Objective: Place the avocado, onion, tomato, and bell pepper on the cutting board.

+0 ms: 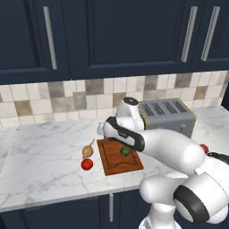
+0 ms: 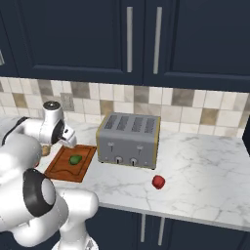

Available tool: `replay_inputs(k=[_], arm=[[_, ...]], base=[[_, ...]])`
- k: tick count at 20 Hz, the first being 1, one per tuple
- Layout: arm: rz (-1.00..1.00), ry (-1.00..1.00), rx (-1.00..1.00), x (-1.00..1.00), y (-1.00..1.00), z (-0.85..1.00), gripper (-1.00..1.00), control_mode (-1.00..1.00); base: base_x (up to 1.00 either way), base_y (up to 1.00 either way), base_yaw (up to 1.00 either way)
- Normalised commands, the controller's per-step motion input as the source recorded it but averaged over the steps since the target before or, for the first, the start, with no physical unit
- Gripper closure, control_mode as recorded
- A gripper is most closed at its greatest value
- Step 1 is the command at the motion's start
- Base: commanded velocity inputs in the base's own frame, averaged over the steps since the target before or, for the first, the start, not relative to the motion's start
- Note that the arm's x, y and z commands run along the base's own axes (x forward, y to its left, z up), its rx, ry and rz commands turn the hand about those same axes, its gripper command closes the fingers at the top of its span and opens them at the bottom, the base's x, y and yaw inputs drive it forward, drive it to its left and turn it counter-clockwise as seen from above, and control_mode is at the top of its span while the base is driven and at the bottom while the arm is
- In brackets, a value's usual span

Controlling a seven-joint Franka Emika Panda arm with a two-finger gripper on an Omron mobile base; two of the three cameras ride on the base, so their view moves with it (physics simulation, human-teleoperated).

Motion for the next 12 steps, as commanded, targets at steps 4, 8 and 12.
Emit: replay_inputs(k=[4, 8, 12], arm=[[0.02, 0.00, 0.00, 0.00, 0.87, -0.11, -1.00, -1.00], [0.06, 0.00, 0.00, -0.25, 0.70, -0.20, -1.00, -1.00], [0.05, -0.01, 0.00, -0.30, 0.49, -0.22, -1.00, -1.00]], base=[[0.00, 0.00, 0.00], [0.00, 0.00, 0.00], [0.00, 0.00, 0.00]])
